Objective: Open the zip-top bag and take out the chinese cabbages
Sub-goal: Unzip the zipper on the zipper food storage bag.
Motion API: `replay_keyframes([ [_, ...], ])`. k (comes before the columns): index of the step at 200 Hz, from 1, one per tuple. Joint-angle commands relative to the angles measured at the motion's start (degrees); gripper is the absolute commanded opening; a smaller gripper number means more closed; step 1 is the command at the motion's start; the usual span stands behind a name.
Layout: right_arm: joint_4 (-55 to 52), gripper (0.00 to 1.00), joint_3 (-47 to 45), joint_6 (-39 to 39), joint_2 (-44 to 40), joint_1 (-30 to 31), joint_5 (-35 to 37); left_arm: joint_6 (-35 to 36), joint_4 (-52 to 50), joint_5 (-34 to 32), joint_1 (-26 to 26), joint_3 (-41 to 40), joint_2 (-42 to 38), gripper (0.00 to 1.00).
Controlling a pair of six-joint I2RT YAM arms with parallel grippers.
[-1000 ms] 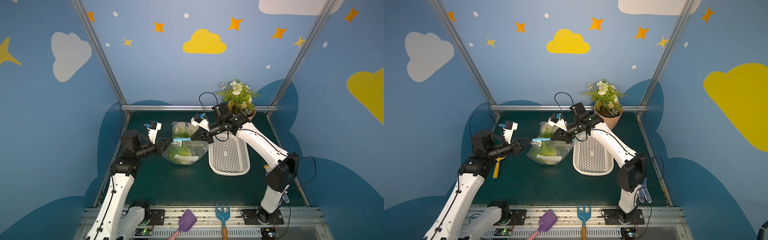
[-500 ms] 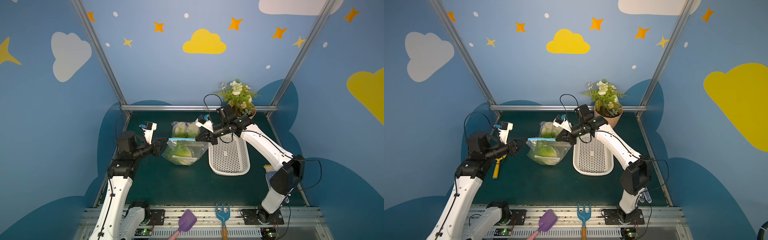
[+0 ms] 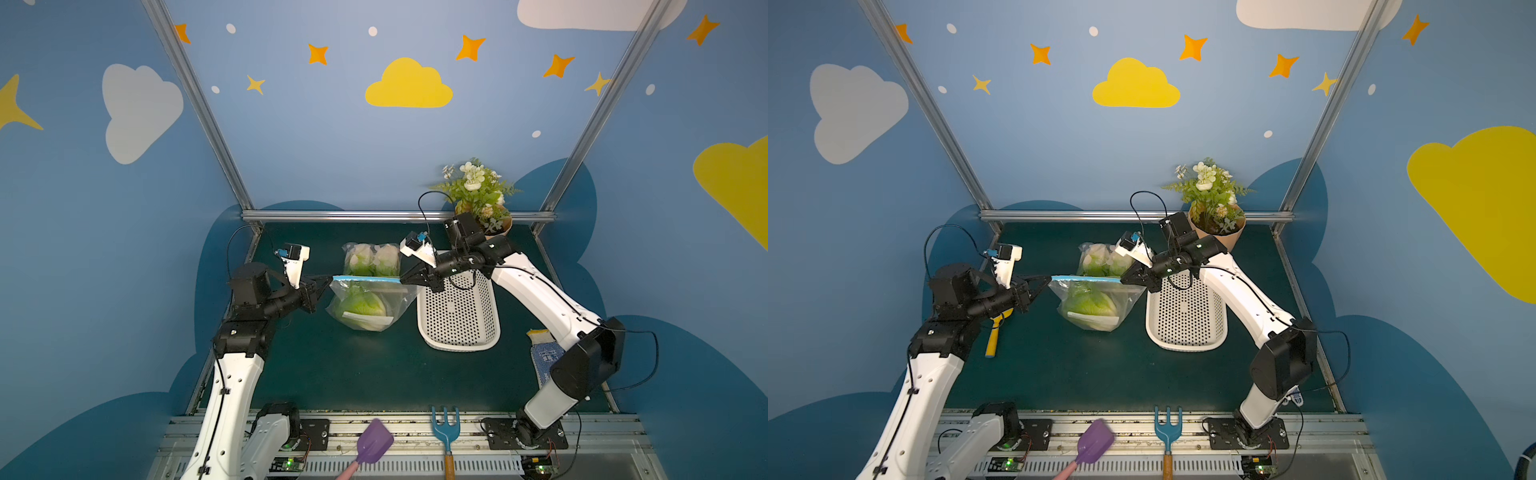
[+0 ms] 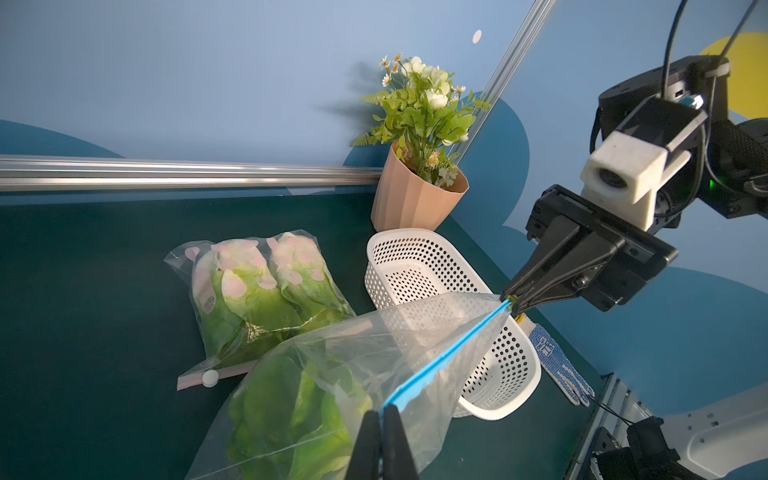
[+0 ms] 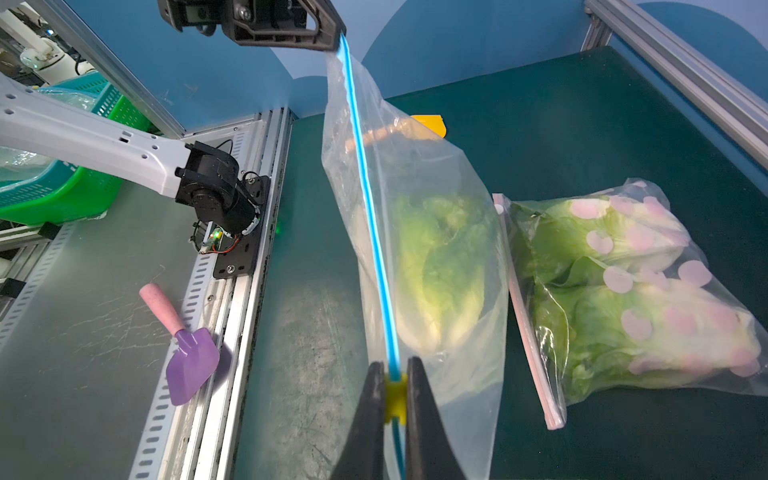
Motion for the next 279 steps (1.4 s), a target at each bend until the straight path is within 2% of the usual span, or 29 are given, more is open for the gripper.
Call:
replay_keyframes([
  [1,-2.76,0.00,-1.31,0.56,-1.86,-1.67,2.92,1.17,0.09,-3.06,1.31,0.71,-0.65,0.05],
  [99,-4.42,0.00,-3.94,-0.51,-4.16,-3.26,6.95,1.65,-0.24,-3.28,2.32,0.62,-0.12,0.05],
  [279,-4.07,0.00,-8.31,0.47,-7.82,-5.61,9.90,1.97,-0.32,-4.99,2.43,0.40,-0.32,0.05],
])
